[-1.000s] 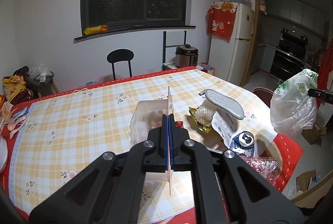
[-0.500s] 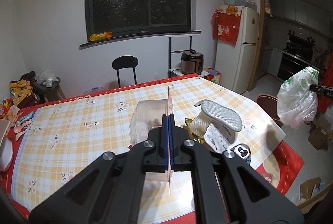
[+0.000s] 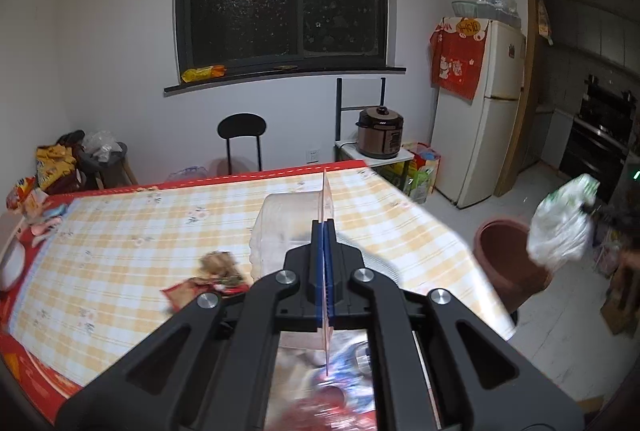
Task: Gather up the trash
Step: 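Open the right gripper over the brown bin to drop the bag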
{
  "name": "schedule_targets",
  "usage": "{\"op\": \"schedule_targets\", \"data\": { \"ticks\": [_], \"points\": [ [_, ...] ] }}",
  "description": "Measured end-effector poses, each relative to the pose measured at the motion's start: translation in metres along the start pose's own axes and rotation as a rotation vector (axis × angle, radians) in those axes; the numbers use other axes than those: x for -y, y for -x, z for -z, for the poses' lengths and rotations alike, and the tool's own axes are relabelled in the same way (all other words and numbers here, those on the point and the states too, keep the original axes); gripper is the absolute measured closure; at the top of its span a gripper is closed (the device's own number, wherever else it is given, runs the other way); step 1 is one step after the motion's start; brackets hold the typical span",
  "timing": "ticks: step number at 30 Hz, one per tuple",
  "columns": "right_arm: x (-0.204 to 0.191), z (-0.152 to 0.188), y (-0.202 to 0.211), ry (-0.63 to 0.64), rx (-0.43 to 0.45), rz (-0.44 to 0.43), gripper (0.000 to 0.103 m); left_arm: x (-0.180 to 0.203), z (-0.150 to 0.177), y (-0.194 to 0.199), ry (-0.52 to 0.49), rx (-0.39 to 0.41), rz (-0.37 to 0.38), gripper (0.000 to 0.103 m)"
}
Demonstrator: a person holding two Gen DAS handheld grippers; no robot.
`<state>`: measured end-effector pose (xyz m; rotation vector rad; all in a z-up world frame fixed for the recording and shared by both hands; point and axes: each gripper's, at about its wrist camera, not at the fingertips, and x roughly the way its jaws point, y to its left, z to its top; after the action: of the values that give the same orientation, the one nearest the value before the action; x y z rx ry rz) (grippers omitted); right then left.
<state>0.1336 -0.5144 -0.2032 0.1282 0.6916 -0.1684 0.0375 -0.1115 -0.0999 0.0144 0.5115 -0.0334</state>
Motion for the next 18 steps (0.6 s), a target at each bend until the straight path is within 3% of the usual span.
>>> {"op": "schedule_targets", "data": {
  "ticks": [5, 9, 11, 18],
  "points": [
    [0.028, -0.007, -0.055, -0.023, -0.095, -0.038, 0.091, 0.051, -0.011, -0.007, -0.012, -0.010, -0.012, 0.098],
    [0.035, -0.009, -0.080, -0.047, -0.138, -0.070, 0.084, 0.081, -0.018, -0.013, -0.036, -0.021, -0.019, 0.098],
    [0.041, -0.010, -0.087, -0.054, -0.143, -0.096, 0.077, 0.095, -0.022, -0.018, -0.041, -0.027, -0.019, 0.098],
    [0.057, -0.019, -0.088, -0.067, -0.127, -0.153, 0.041, 0.135, -0.029, -0.032, -0.075, -0.034, 0.017, 0.098]
  ]
}}
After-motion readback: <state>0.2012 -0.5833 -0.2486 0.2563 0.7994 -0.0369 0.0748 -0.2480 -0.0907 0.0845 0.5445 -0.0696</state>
